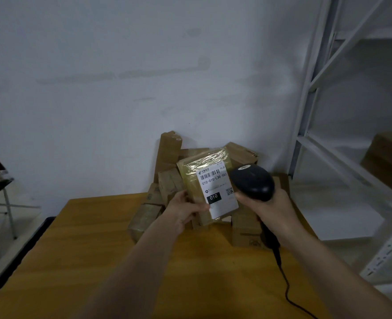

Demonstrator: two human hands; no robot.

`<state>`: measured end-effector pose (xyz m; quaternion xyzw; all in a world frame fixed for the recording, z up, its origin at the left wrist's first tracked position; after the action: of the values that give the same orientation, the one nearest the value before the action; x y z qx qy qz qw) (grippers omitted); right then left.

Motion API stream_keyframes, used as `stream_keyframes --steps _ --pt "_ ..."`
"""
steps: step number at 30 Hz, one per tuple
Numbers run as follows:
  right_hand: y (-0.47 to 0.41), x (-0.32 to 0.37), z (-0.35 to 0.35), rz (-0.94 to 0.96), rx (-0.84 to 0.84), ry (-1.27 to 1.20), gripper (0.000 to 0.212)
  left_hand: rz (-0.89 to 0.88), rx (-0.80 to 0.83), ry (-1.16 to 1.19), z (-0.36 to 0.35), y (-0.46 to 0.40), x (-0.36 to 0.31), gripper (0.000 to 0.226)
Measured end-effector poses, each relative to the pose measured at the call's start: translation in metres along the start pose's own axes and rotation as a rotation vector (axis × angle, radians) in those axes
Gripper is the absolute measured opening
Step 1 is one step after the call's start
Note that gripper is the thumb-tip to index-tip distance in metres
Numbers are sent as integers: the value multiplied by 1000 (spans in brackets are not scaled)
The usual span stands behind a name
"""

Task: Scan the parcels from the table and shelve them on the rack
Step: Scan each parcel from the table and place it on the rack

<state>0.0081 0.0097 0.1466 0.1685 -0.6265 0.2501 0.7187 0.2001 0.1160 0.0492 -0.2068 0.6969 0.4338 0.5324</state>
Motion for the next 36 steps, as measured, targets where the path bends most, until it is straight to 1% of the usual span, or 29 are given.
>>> stream_keyframes --steps 3,6,10,13,18,20,23,25,27,28,30,31,32,33,34,35,36 --pt "10 0 -5 3 5 26 12 -43 -34 49 1 -3 -9 79" --pt "18 -3 -10 -2 27 48 13 -63 -44 68 3 -1 -13 77" --pt "25 -6 -15 -20 79 85 11 -59 -37 67 5 -2 -13 90" --pt "28 -4 -16 -13 95 121 8 -68 -48 63 6 -1 -15 89" --pt "31 -3 -10 -20 88 134 15 -72 -33 22 0 7 -16 92" --pt "32 -3 -5 -26 69 111 11 -74 -11 17 -7 12 -15 104" --pt "35 -6 7 -54 39 68 12 -86 22 22 -17 9 -9 141" --pt "36 -11 16 -80 22 44 11 -84 12 20 -21 2 0 148" --pt "39 -19 25 -120 5 31 11 -88 13 -1 -27 9 3 145" --pt "41 -24 28 -143 2 23 11 -83 16 -7 -32 15 3 139" --pt "44 -35 35 -200 3 18 11 -19 17 -25 -39 26 10 108" --pt "48 -42 38 -233 -1 22 10 26 19 -32 -42 29 17 98" --pt "52 -48 43 -257 -10 21 10 60 21 -45 -47 33 21 103" --pt "55 -51 49 -275 -27 12 10 84 32 -74 -52 34 26 118" --pt "60 -54 55 -290 -52 1 9 101 62 -92 -60 39 29 127" --pt "65 -56 61 -305 -83 -7 9 114 85 -111 -68 44 30 124" --pt "72 -57 69 -316 -119 -10 9 115 89 -134 -74 51 31 113"
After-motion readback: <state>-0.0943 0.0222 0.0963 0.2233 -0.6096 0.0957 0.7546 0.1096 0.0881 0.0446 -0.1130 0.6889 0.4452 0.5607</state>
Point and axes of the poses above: each hand's wrist, its own y-axis away from the middle knuckle, its own z-axis out of the back of the hand, x = y × z, the point moved 10 cm from there along -y, towards the middle knuckle, and after that the axes turned 7 degrees about -x, right-handed, at the moved point
